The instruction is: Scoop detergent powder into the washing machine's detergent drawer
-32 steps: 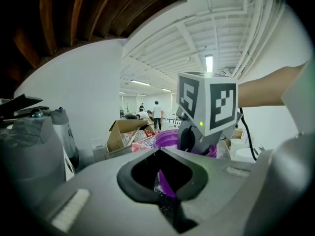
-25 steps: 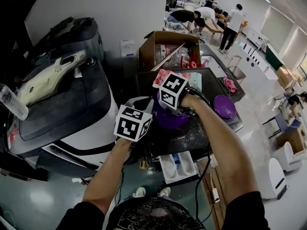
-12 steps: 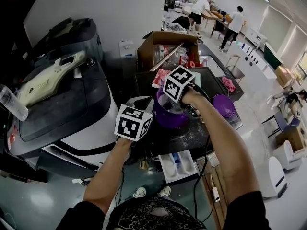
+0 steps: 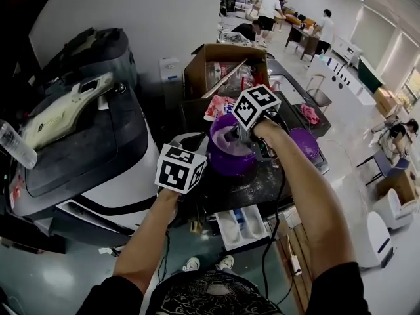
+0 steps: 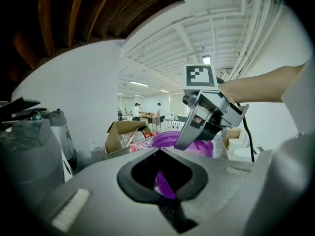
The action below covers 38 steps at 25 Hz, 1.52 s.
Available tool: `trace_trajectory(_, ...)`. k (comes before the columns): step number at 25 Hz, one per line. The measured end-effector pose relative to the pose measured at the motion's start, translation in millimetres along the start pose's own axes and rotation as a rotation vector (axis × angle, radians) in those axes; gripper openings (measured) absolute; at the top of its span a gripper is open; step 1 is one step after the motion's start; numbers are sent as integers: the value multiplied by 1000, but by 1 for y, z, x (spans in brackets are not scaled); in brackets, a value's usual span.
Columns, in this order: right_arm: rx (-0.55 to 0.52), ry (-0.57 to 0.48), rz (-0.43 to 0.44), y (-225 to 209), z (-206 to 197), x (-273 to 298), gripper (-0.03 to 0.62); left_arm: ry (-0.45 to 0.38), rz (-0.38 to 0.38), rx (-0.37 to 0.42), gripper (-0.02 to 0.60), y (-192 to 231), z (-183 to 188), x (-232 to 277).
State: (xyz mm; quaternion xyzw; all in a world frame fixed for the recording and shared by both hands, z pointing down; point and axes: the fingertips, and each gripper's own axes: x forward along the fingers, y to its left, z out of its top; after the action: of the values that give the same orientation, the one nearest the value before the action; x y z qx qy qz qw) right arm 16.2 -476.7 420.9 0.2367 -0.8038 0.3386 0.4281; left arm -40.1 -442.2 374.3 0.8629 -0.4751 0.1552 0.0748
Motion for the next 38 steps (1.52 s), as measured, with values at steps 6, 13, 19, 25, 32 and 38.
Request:
trace_trajectory(6,123,-126,66,-2,5,-15,37,-5,-15,4,2,-8,4,3)
trace_trajectory(13,265,-284,159,-3,9,-33,37,-12,-30,9,2,-17,8,6)
trace_trajectory(19,386,-413,258,-1,8,-46,37,-19,-36,9,2,-23,10,6)
trace_trajectory(25,453,-505,351,5,7,-54,37,-29,-32,0,2,-23,11,6)
trace_trajectory(32,604,-647,425,2,-2,-67,38,-47,-33,1,0,-22,14,7)
trace_trajectory(38,615,-709,435,2,-7,-76,38,-56,-50,9,2,-25,16,6)
